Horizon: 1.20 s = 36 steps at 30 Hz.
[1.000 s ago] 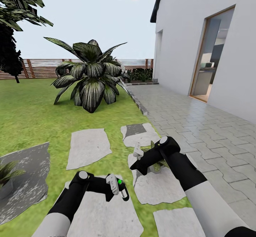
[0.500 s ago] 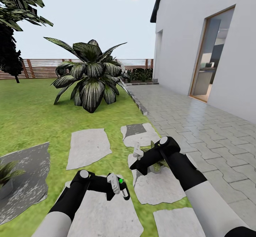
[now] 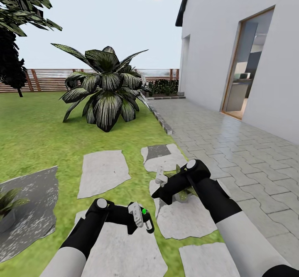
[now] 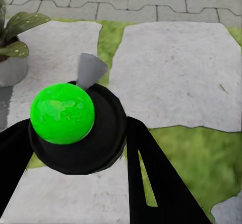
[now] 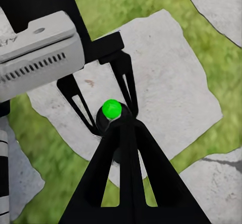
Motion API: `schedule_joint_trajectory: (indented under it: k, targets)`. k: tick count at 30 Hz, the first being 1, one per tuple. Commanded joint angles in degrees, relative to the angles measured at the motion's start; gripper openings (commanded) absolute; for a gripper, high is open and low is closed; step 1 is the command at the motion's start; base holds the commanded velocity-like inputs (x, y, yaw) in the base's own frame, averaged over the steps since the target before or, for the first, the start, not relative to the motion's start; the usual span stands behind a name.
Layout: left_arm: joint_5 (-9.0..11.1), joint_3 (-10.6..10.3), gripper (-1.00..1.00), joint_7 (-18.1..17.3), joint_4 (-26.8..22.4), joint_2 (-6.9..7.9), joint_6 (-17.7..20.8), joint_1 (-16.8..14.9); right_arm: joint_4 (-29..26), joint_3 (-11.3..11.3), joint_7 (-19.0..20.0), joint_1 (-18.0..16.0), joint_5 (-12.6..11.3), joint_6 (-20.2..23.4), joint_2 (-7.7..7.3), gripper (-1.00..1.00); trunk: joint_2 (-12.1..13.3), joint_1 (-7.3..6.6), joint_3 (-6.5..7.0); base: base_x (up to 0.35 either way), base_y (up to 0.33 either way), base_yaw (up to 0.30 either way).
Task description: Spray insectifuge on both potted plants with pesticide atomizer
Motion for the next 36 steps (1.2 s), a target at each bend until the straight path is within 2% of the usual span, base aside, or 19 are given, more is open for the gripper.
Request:
schedule_joint_trajectory:
  k: [1,21,26,36]
  targets:
    - [-0.2,0.0,-1.0,0.3,-0.1,-0.03,0.4,-0.1,-0.1,0.0,0.3,0.0,0.3,0.6,0.01,-1.0,0.0,-0.01,-0.06,0.0,0.0,0.0]
    - [0.0,-0.1,-1.0,0.6,-0.2,-0.82,0.6,-1.7,0.0,0.0,0.3,0.0,0.3,0.6,0.01,-1.0,0.0,-0.01,-0.06,0.0,0.0,0.0]
    - [0.2,-1.8,-1.0,0.6,-0.5,-0.88,1.6,-1.9,0.0,0.0,0.4,0.0,0.3,0.5,0.01,-1.0,0.0,-0.01,-0.06,0.0,0.0,0.0]
    - [0.3,-2.1,-1.0,0.6,-0.6,-1.23,1.8,-2.0,0.0,0.0,0.3,0.0,0.4,0.5,0.01,-1.0,0.0,-0.01,-0.06,0.0,0.0,0.0]
